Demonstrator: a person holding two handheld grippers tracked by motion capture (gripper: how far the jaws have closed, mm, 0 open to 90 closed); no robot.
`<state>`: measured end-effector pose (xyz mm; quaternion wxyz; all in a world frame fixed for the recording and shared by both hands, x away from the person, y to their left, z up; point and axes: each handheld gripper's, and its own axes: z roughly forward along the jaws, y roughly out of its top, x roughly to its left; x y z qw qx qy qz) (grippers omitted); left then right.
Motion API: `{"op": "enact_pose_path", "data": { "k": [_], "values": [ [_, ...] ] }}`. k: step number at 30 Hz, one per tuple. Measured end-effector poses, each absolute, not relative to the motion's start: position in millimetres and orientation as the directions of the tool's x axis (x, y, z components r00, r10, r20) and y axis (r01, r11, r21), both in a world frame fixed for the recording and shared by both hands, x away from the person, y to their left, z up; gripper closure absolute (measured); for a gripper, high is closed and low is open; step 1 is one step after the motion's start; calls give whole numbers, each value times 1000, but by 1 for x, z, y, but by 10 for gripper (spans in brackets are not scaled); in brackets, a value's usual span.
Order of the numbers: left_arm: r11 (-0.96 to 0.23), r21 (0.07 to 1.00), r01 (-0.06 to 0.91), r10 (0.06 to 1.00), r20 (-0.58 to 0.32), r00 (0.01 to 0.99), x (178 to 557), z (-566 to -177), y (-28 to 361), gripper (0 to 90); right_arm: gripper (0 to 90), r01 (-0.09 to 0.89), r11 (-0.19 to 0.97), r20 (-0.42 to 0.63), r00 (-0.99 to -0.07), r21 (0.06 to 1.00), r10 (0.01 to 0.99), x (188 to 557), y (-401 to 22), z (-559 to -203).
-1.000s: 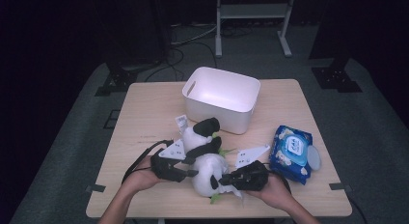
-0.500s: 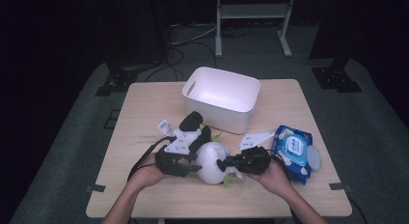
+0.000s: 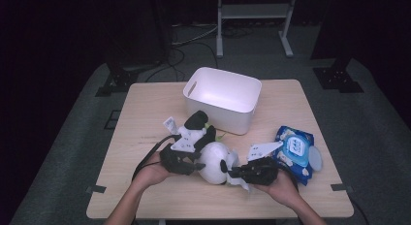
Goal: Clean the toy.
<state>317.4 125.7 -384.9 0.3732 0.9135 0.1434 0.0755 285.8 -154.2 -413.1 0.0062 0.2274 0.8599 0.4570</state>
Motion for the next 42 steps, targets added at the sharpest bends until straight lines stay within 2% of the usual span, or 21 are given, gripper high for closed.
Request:
{"op": "enact_pose_path", "data": {
  "k": [9, 15, 25, 34, 42],
  "values": [
    [-681, 702, 206, 316, 28, 948, 319, -386, 128, 580, 862, 407, 554, 222, -901, 726, 372, 283, -138, -447],
    [-700, 682, 214, 320, 31, 947, 319, -390, 127, 576, 861, 412, 582, 206, -898, 701, 388, 284, -144, -448],
    [-710, 670, 219, 321, 30, 946, 320, -395, 128, 570, 861, 392, 488, 201, -895, 780, 398, 282, -164, -410],
    [-703, 676, 223, 324, 25, 946, 319, -396, 130, 560, 860, 318, 446, 131, -907, 836, 400, 292, -152, -366],
    [-694, 684, 226, 332, 25, 943, 318, -394, 136, 550, 860, 293, 508, 102, -923, 810, 371, 295, -127, -371]
  ]
}}
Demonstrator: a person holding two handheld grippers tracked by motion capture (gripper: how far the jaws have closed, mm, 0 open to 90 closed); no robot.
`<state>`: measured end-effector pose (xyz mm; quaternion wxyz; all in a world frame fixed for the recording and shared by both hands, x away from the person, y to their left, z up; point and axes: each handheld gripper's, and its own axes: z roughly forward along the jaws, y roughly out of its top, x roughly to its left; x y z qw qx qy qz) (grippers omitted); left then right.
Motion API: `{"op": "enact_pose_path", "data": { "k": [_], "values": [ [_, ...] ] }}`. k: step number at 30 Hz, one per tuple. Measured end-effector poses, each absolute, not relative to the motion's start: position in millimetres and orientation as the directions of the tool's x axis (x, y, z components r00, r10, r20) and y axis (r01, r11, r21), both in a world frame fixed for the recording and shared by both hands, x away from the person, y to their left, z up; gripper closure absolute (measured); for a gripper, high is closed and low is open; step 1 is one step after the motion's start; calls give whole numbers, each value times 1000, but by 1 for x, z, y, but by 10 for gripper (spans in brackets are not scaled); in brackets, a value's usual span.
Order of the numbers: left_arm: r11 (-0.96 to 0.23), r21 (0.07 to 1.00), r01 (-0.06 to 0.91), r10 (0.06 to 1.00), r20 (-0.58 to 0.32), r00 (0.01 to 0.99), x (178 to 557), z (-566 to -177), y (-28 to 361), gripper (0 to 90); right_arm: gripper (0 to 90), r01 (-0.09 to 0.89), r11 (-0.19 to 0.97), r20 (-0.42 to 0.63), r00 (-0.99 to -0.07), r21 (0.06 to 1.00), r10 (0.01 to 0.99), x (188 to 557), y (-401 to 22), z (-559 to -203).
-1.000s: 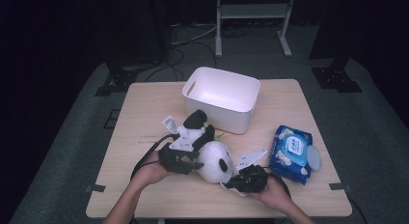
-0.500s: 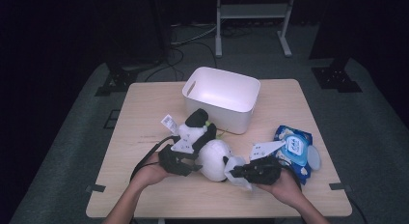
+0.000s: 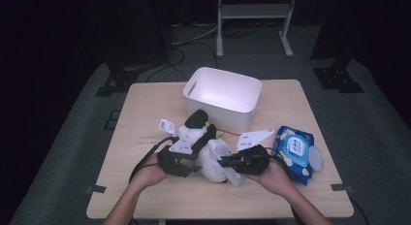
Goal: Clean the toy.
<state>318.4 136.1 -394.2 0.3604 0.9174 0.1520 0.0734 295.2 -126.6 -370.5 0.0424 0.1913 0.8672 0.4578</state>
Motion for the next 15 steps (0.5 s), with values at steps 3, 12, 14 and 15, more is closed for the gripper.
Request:
{"op": "enact_pose_path", "data": {
  "k": [3, 12, 14, 15],
  "values": [
    [-688, 689, 228, 340, 28, 940, 318, -392, 140, 548, 861, 314, 512, 118, -918, 800, 379, 299, -128, -379],
    [-661, 712, 237, 369, 33, 929, 321, -382, 149, 539, 861, 345, 508, 140, -906, 789, 399, 300, -144, -385],
    [-657, 714, 240, 373, 32, 927, 322, -382, 150, 540, 861, 354, 505, 147, -903, 787, 405, 300, -147, -386],
    [-658, 714, 241, 374, 31, 927, 322, -382, 151, 539, 861, 358, 502, 150, -901, 787, 407, 300, -149, -387]
  ]
}}
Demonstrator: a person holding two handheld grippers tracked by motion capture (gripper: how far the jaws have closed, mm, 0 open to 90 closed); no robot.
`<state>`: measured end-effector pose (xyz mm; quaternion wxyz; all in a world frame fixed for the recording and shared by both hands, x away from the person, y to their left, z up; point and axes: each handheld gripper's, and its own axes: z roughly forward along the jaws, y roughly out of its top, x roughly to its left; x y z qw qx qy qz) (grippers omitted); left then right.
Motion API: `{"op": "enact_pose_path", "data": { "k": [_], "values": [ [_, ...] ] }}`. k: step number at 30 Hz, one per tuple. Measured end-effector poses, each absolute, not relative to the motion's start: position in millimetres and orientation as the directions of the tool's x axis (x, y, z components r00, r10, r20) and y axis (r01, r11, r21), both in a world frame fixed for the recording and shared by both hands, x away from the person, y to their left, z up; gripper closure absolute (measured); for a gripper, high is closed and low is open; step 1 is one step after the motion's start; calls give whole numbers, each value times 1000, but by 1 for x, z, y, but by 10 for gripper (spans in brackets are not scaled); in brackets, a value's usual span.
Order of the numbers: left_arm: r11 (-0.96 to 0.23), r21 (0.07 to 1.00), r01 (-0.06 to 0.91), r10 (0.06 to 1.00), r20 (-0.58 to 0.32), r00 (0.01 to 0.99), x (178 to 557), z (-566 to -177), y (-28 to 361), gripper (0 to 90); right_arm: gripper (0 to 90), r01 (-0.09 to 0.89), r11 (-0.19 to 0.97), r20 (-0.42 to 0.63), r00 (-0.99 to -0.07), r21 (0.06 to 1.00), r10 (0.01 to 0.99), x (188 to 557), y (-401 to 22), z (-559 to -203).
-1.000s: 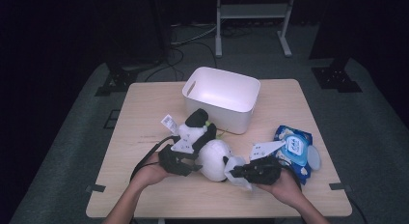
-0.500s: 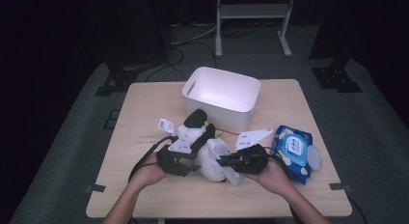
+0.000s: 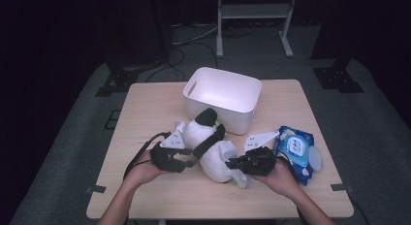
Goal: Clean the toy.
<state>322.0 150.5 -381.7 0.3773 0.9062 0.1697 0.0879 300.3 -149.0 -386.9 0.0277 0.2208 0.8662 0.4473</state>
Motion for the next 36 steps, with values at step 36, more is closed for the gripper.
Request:
{"op": "enact_pose_path", "data": {
  "k": [36],
  "values": [
    [-641, 722, 261, 361, -16, 932, 327, -404, 132, 528, 860, 363, 539, 70, -870, 760, 488, 363, -132, -359]
  ]
}}
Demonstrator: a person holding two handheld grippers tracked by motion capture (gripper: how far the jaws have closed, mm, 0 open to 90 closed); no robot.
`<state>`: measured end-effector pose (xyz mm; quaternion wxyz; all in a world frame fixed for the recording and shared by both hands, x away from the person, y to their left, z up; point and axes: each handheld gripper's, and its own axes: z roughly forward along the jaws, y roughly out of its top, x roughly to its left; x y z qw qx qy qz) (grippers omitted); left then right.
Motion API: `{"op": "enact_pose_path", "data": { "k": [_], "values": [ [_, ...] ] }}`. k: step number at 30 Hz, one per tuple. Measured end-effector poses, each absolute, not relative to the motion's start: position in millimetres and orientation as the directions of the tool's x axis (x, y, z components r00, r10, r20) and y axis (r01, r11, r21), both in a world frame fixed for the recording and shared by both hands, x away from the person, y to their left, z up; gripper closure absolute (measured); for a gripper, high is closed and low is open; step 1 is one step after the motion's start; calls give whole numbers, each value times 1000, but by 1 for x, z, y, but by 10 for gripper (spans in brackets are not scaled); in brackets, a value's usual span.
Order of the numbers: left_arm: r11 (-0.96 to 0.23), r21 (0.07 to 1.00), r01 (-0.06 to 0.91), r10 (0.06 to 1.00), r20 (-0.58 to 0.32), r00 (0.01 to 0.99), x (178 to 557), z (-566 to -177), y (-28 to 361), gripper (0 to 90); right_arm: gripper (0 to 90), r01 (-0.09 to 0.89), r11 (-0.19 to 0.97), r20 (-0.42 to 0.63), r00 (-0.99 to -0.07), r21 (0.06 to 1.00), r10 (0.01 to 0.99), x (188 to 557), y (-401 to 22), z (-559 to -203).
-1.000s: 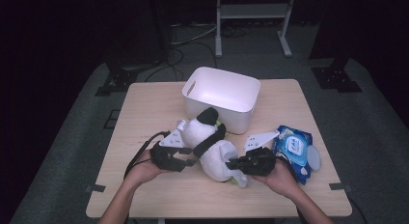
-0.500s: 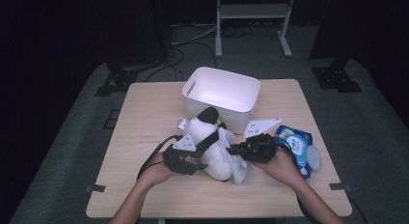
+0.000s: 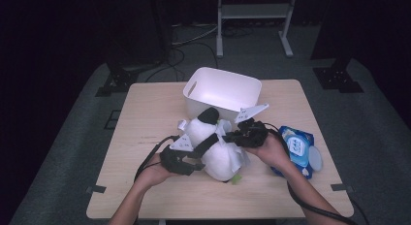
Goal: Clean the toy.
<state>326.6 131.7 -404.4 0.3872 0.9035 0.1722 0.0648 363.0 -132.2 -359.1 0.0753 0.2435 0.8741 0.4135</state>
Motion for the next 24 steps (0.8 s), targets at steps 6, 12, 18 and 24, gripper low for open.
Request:
{"op": "enact_pose_path", "data": {
  "k": [6, 12, 18, 24],
  "values": [
    [-628, 731, 267, 381, -11, 925, 328, -401, 136, 527, 864, 378, 583, 79, -878, 719, 472, 361, -134, -367],
    [-606, 746, 275, 392, -20, 920, 328, -397, 138, 522, 865, 390, 579, 111, -883, 716, 457, 351, -145, -371],
    [-599, 753, 274, 390, -25, 921, 328, -397, 133, 513, 865, 398, 575, 136, -886, 715, 444, 337, -155, -377],
    [-600, 757, 259, 378, -17, 926, 329, -393, 126, 510, 866, 389, 594, 138, -896, 705, 423, 323, -159, -380]
  ]
}}
